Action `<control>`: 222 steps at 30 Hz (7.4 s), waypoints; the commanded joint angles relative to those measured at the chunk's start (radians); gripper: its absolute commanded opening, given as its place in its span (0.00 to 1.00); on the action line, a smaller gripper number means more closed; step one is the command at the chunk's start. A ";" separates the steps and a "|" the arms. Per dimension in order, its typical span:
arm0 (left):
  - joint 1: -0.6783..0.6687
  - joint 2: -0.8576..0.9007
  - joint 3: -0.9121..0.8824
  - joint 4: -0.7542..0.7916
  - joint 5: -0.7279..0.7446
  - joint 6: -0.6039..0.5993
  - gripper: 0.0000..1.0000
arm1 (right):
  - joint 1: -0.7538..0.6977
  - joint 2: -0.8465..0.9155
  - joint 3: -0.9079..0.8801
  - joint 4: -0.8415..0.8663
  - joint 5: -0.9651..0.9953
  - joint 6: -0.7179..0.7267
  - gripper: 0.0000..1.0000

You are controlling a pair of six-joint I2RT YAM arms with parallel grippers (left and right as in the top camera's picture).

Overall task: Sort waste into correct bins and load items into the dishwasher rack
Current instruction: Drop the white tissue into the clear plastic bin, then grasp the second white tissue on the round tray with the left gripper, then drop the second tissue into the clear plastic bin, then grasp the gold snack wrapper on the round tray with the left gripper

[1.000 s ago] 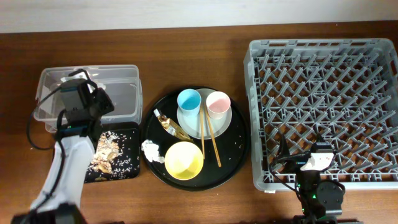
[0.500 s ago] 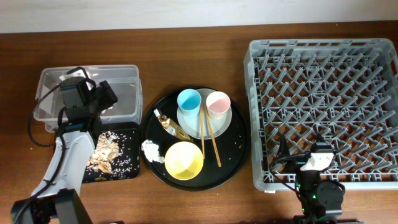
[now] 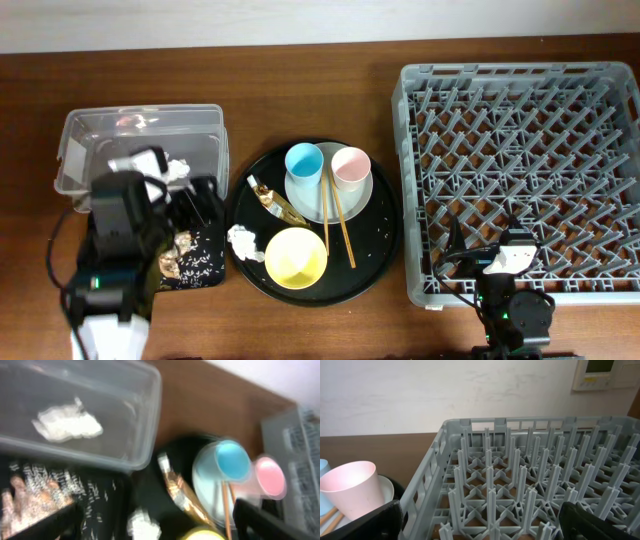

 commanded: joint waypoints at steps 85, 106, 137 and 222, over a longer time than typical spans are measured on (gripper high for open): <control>-0.469 0.637 -0.075 0.026 -0.420 -0.280 0.27 | -0.006 -0.008 -0.005 -0.005 0.001 -0.007 0.98; -0.361 0.413 0.326 -0.050 -0.512 -0.106 0.00 | -0.006 -0.008 -0.005 -0.005 0.002 -0.007 0.98; 0.160 0.718 0.326 0.227 -0.455 -0.082 0.62 | -0.006 -0.008 -0.005 -0.005 0.001 -0.007 0.99; -0.465 0.797 0.094 0.206 -0.364 -0.621 0.63 | -0.006 -0.008 -0.005 -0.005 0.002 -0.007 0.98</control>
